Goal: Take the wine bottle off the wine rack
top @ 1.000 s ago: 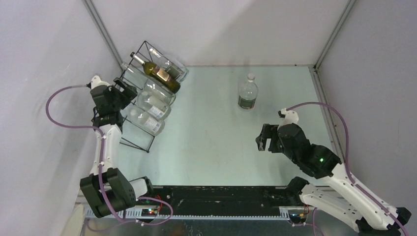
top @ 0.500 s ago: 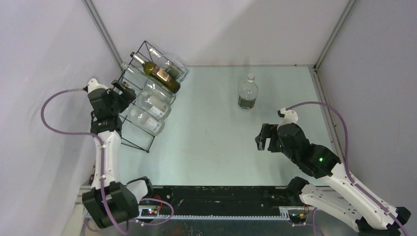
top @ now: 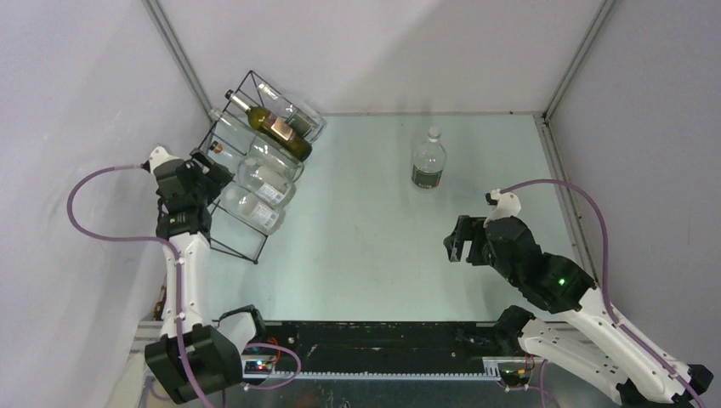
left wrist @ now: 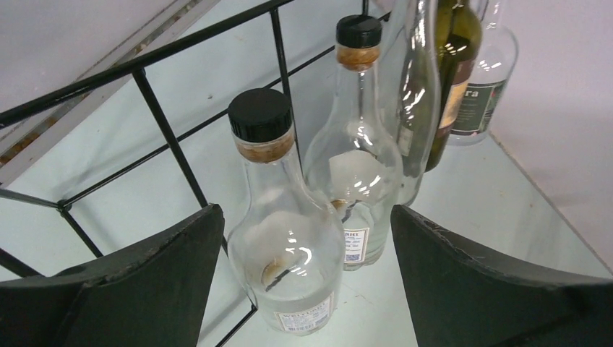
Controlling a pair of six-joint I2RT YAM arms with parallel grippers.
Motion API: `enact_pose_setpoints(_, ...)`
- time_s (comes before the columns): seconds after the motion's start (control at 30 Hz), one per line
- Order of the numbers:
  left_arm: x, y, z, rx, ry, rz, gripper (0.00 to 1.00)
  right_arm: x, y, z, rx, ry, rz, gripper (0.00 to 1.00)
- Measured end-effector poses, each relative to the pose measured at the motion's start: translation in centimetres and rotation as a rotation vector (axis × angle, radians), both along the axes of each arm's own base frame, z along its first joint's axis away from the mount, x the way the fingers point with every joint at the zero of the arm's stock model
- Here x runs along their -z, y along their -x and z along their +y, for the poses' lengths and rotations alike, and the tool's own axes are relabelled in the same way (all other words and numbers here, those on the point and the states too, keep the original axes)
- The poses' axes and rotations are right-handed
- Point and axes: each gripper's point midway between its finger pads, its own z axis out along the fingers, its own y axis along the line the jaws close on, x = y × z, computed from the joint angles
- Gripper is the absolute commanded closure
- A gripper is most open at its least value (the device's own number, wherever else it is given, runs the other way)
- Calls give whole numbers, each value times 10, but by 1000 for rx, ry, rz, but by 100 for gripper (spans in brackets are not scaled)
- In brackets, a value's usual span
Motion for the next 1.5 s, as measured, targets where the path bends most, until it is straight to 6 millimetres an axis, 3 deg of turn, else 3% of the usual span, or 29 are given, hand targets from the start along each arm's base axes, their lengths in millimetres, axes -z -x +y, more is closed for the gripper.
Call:
enact_pose_setpoints(0.33,26,-16,6,-15,33,60,13,1,1,-3,7,5,-2,15)
enact_pose_setpoints(0.6,49,-32,17,-37,39,120,24,-1,2,-6,13,1,-10,15)
enact_pose_setpoints(1.27,40,-44,36,-106,-20,70,38,-2,2,-7,19,-3,-13,15)
enact_pose_setpoints(1.5,49,-47,38,-107,-16,91,53,-1,2,-8,20,-3,-13,15)
